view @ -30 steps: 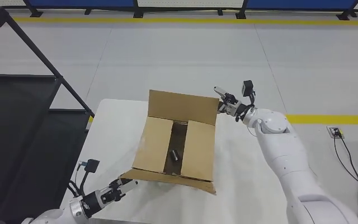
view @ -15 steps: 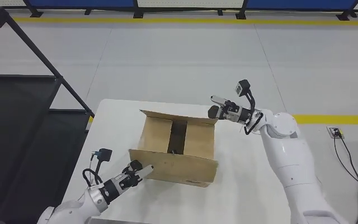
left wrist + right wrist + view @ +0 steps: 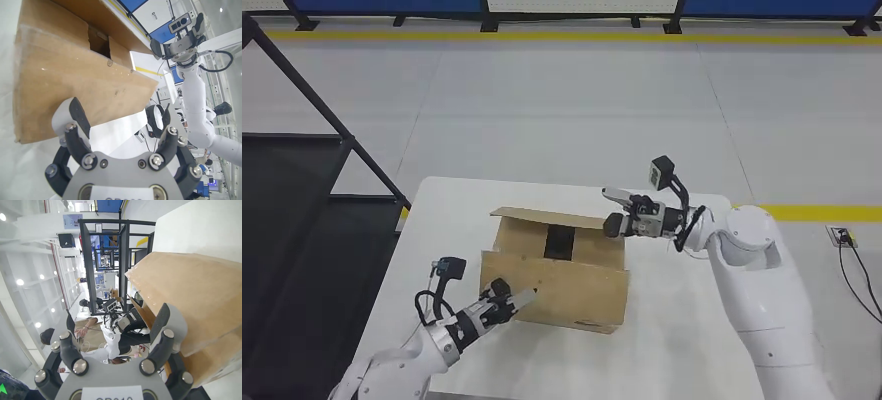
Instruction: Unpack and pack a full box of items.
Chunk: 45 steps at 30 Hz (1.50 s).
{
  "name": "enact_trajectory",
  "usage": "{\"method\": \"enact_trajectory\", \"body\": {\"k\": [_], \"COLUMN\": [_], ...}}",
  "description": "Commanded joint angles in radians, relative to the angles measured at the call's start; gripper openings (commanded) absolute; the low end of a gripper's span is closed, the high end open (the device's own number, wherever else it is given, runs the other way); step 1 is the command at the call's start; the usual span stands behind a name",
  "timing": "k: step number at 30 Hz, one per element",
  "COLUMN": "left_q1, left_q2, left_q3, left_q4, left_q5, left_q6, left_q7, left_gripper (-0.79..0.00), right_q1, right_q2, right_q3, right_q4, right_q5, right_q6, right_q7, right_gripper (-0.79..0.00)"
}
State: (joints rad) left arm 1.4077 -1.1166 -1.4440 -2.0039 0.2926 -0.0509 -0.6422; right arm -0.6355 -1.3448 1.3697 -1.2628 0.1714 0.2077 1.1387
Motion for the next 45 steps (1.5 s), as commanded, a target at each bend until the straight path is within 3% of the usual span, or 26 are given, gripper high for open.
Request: {"method": "enact_trajectory", "body": {"k": [1,11,33,39,45], "left_q1": [-0.013,-0.066,-0.127,-0.064,0.071], "left_q2": [-0.002,-0.011,-0.021,-0.017,-0.010], "left_q3": [0.020,0.094,0.152,0.069,-0.128], "left_q4": [0.001,0.012,0.045,-0.014,-0.038], "left_q5": [0.017,0.083,0.094,0.014,-0.173], "left_q6": [0.014,0.071,0.101,0.071,0.013], "left_q7": [0.013,0.072,0.083,0.138,0.211], "left_gripper": [0.000,0.000,0.000,0.000,0.000], "right_q1": [0.002,0.014,-0.116,-0.134,-0.135], "right_q2": [0.000,0.005,0.029,0.036,0.039], "right_q3": [-0.012,-0.077,-0.097,-0.112,-0.114], "right_q4": [-0.005,-0.007,-0.054,-0.059,-0.055], "right_q5": [0.009,-0.005,0.046,0.019,0.022], "right_q6": [0.037,0.123,0.044,-0.072,-0.091], "right_q7": [-0.005,-0.029,-0.094,-0.085,-0.088], "right_gripper": [0.000,0.000,0.000,0.000,0.000]}}
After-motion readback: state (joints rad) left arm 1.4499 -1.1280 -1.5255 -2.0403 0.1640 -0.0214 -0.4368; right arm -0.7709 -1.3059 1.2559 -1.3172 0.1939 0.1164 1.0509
